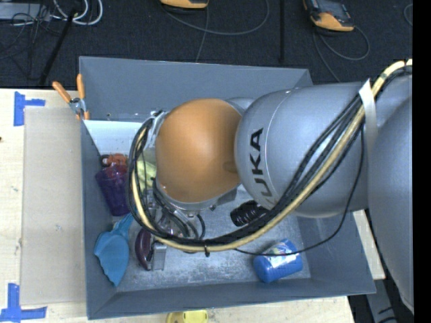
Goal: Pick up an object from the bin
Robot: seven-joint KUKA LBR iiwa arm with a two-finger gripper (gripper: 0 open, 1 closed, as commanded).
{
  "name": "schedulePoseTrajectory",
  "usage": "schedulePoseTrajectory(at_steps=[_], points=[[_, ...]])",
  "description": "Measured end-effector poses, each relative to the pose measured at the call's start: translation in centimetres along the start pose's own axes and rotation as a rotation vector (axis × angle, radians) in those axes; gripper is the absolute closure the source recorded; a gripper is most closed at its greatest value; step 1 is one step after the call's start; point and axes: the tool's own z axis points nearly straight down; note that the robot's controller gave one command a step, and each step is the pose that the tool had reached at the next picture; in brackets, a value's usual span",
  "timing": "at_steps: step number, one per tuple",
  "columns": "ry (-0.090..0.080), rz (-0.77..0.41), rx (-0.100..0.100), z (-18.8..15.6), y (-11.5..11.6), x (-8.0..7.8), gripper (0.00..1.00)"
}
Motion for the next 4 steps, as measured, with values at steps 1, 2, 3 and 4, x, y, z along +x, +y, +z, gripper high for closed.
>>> schedulePoseTrajectory(at_steps=[1,2,3,4], points=[[-0.007,0.006,-0.002,-0.5,-0.1,-0.2,0.0],[-0.013,-0.055,-0.003,5.7,-2.9,-2.5,0.0],[-0.012,-0.062,-0.003,11.7,-3.2,-3.8,0.0],[-0.009,-0.213,-0.002,13.9,-4.6,-7.8,1.0]])
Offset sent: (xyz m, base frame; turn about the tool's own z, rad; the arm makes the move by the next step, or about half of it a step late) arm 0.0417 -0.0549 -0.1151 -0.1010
